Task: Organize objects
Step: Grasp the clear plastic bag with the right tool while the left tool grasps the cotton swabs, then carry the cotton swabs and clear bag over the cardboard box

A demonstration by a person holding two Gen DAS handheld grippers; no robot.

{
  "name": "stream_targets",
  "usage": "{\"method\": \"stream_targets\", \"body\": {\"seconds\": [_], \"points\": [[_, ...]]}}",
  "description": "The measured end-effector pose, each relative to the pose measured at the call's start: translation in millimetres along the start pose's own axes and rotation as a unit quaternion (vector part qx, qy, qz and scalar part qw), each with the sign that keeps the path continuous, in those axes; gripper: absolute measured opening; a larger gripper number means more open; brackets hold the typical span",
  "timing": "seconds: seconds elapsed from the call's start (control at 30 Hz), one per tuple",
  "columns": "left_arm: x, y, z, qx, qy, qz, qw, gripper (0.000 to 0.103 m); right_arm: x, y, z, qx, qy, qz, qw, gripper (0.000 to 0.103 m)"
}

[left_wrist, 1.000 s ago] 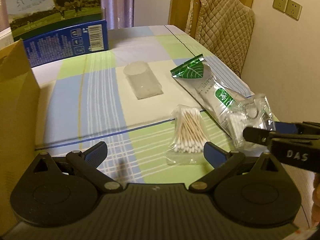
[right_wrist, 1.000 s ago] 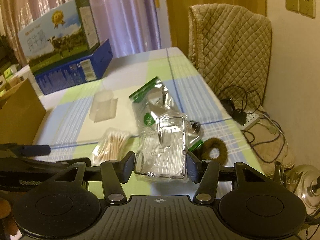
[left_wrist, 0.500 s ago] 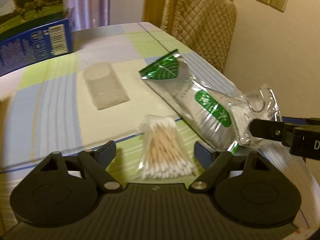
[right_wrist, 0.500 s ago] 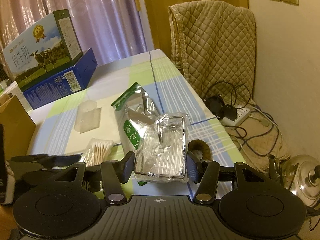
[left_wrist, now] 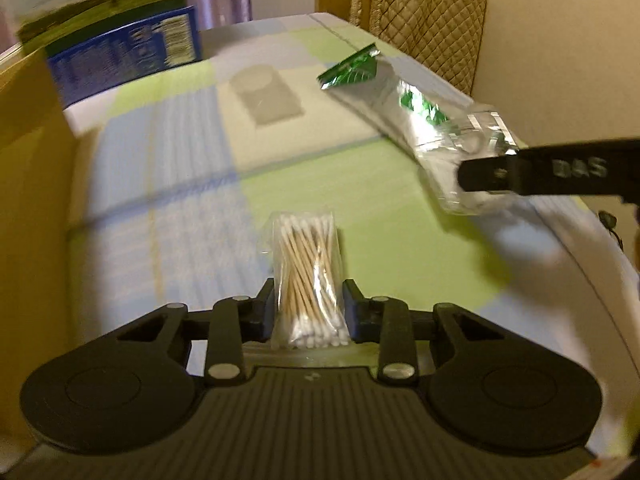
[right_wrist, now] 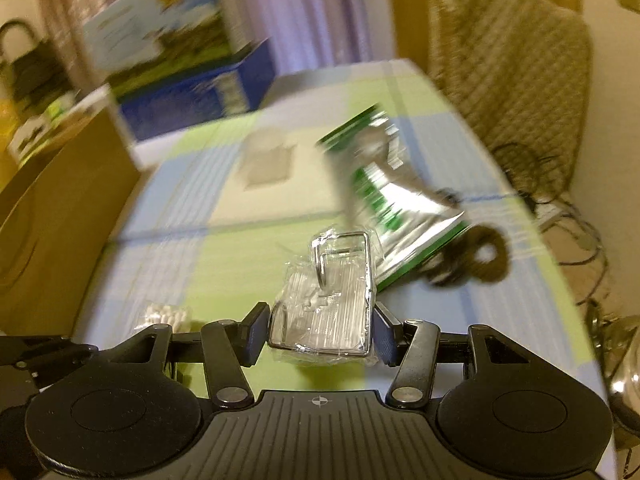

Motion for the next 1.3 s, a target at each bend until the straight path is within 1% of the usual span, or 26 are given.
{"method": "stream_targets", "body": {"seconds": [0.17, 0.3, 0.37, 0.4, 0.43, 0.67, 0.83, 0.9, 0.97, 1.0, 1.13, 1.3], "points": [[-33.8, -4.9, -36.8, -0.015, 0.006, 0.011, 0.9998, 0.026, -2.8, 11.3, -34.3, -0.022, 0.031, -0.001, 0.999, 0.051], [-44.7, -0.4, -50.9, -0.028, 0.005, 0.015, 0.9995, 0.026, -6.4, 15.7, -46.0, -0.034, 0.023, -0.003, 0.999, 0.051], [-45.6, 2.5, -52.3, -0.032, 0.006, 0.014, 0.9994, 0.032, -2.8, 15.3, -48.0, -0.036, 0.024, -0.010, 0.999, 0.052], [-45.1, 4.1, -52.7, -0.033, 0.008, 0.015, 0.9993, 0.032, -1.3, 15.1, -48.7, -0.035, 0.026, -0.010, 0.999, 0.052], [-44.5, 5.6, -53.3, -0.035, 0.009, 0.015, 0.9992, 0.034, 0.2, 14.7, -48.5, -0.034, 0.027, -0.011, 0.999, 0.052], [-43.3, 10.2, -54.8, -0.035, 0.006, 0.017, 0.9992, 0.035, 3.7, 13.4, -46.2, -0.033, 0.021, -0.013, 0.999, 0.053], [-41.8, 7.8, -53.5, -0.021, 0.005, 0.019, 0.9996, 0.035, 4.1, 14.6, -45.5, -0.035, 0.021, -0.019, 0.999, 0.052], [-42.0, 6.9, -53.6, -0.019, 0.005, 0.017, 0.9997, 0.032, 3.8, 14.5, -45.7, -0.036, 0.020, -0.020, 0.999, 0.051], [-43.2, 5.1, -52.8, -0.013, 0.005, 0.016, 0.9998, 0.025, 2.8, 13.4, -46.1, -0.034, 0.018, -0.022, 0.999, 0.051], [-43.6, 4.4, -52.8, -0.011, 0.006, 0.017, 0.9998, 0.024, 2.0, 12.8, -46.2, -0.034, 0.017, -0.022, 0.999, 0.051], [-50.5, 2.8, -54.3, -0.018, 0.008, 0.017, 0.9997, 0.022, -6.8, 13.4, -47.2, -0.028, 0.014, -0.025, 0.999, 0.051], [-72.9, 5.3, -53.2, -0.030, -0.003, 0.019, 0.9994, 0.022, -36.9, 23.4, -54.2, -0.019, 0.005, -0.016, 1.000, 0.051]]}}
Point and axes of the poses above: each gripper's, at about its wrist camera, not at the fingertips, and x roughly the way its jaws point, y to its left, z to its top, the point moved 7 cm from there along x, roughly the way its jaws point, and after that the axes turned 15 degrees about x, right-handed, at the moved point
